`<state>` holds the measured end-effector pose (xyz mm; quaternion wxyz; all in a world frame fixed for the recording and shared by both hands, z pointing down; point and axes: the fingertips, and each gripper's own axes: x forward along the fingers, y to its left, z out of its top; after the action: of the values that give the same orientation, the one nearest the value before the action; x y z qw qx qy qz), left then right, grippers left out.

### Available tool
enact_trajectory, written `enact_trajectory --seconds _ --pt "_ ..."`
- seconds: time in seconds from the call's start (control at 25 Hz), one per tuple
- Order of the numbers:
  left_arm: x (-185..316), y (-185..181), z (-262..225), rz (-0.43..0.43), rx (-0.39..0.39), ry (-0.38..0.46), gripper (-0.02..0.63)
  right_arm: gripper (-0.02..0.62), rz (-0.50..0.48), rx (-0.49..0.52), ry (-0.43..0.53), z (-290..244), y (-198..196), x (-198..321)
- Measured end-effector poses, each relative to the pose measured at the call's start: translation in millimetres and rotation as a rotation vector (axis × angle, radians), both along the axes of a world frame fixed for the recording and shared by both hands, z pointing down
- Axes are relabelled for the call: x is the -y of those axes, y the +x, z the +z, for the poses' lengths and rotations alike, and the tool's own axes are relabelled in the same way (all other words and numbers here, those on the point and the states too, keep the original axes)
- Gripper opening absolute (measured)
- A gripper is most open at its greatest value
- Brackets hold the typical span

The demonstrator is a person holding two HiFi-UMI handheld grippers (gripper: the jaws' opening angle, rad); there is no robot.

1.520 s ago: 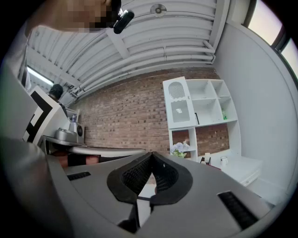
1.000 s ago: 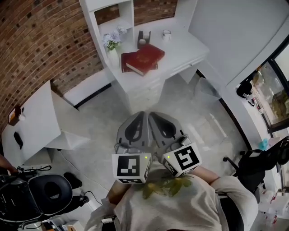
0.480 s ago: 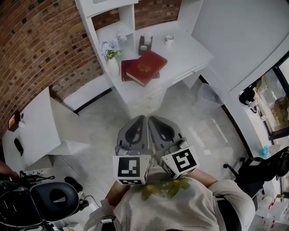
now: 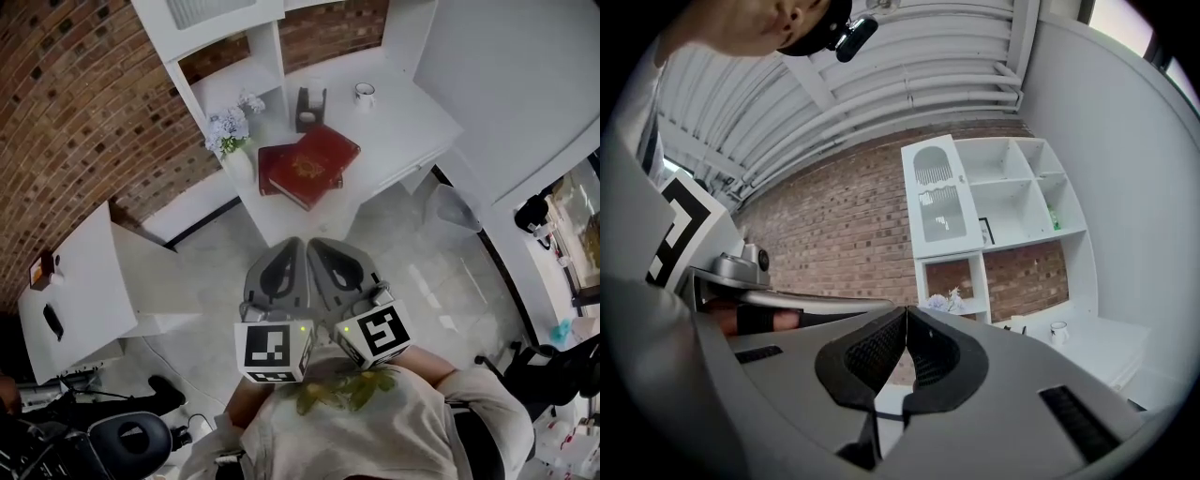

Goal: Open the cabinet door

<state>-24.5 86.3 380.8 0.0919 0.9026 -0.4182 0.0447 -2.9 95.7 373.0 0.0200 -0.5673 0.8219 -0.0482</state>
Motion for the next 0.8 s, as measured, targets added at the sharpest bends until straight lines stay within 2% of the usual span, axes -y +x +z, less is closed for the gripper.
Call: enact_trajectory --seconds 0.48,0.8 --pt "85.2 45.6 -1.4 -0.056 0.003 -0.004 0.009 0.023 -0.064 0.013 -0.016 2.5 45.4 85.1" --pt "119.6 70.2 -13.1 -0.116 -0.026 0.039 0.009 0.023 -0.144 -0.008 0.02 -6.5 70.4 117.4"
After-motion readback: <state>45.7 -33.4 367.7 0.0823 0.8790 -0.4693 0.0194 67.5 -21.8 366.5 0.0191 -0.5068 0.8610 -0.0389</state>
